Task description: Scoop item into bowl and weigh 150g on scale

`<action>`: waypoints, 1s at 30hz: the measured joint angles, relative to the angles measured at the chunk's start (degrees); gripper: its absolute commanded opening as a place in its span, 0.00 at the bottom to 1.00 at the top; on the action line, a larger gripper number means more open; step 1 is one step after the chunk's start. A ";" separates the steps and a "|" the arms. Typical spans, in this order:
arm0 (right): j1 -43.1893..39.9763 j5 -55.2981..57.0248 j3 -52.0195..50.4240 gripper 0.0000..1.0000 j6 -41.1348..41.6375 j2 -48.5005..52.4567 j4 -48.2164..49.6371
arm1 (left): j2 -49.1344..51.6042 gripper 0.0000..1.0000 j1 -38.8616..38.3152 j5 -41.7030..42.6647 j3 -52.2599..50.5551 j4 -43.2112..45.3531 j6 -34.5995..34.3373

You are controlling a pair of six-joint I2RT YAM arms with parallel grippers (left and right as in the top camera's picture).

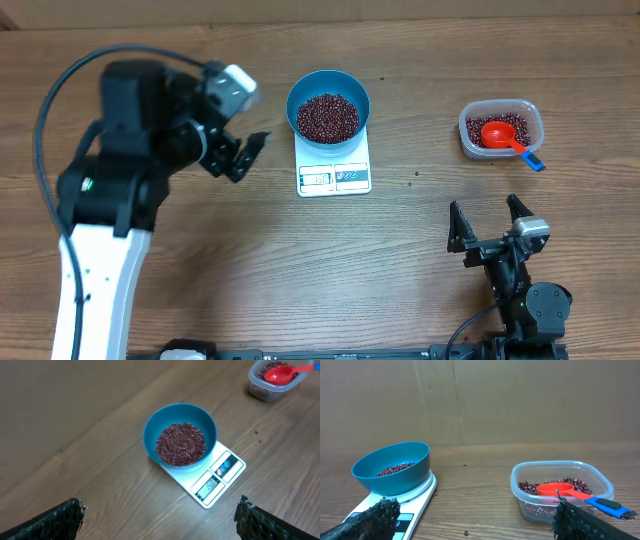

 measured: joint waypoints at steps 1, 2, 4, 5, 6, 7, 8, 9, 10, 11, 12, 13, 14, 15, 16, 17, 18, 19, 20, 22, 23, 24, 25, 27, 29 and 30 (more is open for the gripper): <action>-0.02 -0.02 0.00 1.00 0.02 0.00 0.04 | -1.18 0.99 0.83 0.59 -1.60 1.40 -0.07; 0.00 0.00 0.00 1.00 0.00 -0.02 0.04 | -3.30 0.99 2.10 1.73 -4.66 3.96 0.00; 0.00 0.00 0.00 1.00 0.00 -0.02 0.02 | -6.88 1.00 3.93 3.50 -9.86 8.15 0.00; 0.00 0.00 0.00 1.00 -0.02 -0.02 0.04 | -8.90 1.00 4.79 4.35 -12.72 10.51 0.00; 0.00 0.00 0.00 1.00 0.00 -0.02 0.02 | -10.97 1.00 5.64 5.20 -15.63 12.87 0.00; 0.00 0.00 0.00 1.00 0.02 0.00 0.02 | -13.29 0.99 6.51 6.01 -18.73 15.26 0.00; 0.00 0.00 0.00 1.00 0.00 -0.02 0.04 | -15.45 1.00 7.28 6.67 -21.59 17.55 0.02; 0.00 0.00 0.00 1.00 0.02 0.00 0.02 | -17.90 1.00 8.07 7.32 -24.72 20.11 -0.02; 0.00 -0.02 0.00 1.00 0.00 0.00 0.02 | -19.93 1.00 8.61 7.80 -27.26 21.79 -0.02; 0.00 0.00 0.00 1.00 0.00 0.00 0.09 | -21.99 0.99 9.07 8.20 -29.81 23.76 0.02; 0.00 0.00 0.00 1.00 0.00 0.00 0.02 | -24.33 1.00 9.49 8.46 -32.74 25.88 0.00; 0.00 0.00 0.00 1.00 0.00 -0.02 0.00 | -26.56 1.00 9.73 8.72 -35.47 27.52 0.02; 0.00 0.00 0.00 1.00 -0.02 0.00 0.02 | -29.07 0.99 9.99 9.05 -38.62 29.83 0.00; 0.00 -0.02 0.00 1.00 0.02 0.00 0.02 | -29.99 0.99 10.05 9.09 -39.85 30.80 -0.02; 0.00 0.00 0.00 1.00 0.02 0.00 0.04 | -32.02 1.00 10.08 9.29 -42.51 33.16 -0.02; 0.00 0.00 0.00 1.00 0.02 -0.02 0.07 | -33.88 1.00 10.25 9.40 -44.92 35.30 0.00; 0.00 0.00 0.00 1.00 0.00 0.00 0.07 | -35.95 1.00 10.34 9.49 -47.54 37.27 -0.04; 0.00 0.00 0.00 1.00 0.02 -0.02 0.02 | -37.81 0.99 10.38 9.49 -49.92 39.30 -0.04; 0.00 0.00 0.00 1.00 0.00 -0.02 0.04 | -39.87 1.00 10.40 9.51 -52.50 41.31 -0.02; 0.00 0.00 0.00 1.00 -0.02 -0.02 0.04 | -43.17 0.99 10.40 9.44 -56.59 44.04 0.00; 0.00 -0.02 0.00 1.00 0.00 0.00 0.07 | -45.24 1.00 10.40 9.46 -59.10 45.44 0.00; 0.00 0.00 0.00 1.00 0.02 -0.02 0.02 | -46.71 1.00 10.40 9.44 -60.81 46.36 0.17; 0.00 0.00 0.00 1.00 -0.02 -0.02 0.04 | -48.57 0.99 10.40 9.46 -62.88 47.15 0.46; 0.00 0.02 0.00 1.00 0.00 -0.02 0.09 | -51.60 0.99 10.40 9.49 -66.16 47.67 1.40; -0.02 0.00 0.00 1.00 0.02 -0.02 0.07 | -54.34 1.00 10.40 9.46 -68.98 47.78 2.75; 0.00 0.02 0.00 1.00 -0.02 -0.02 0.07 | -55.49 1.00 10.40 9.46 -70.12 47.82 3.52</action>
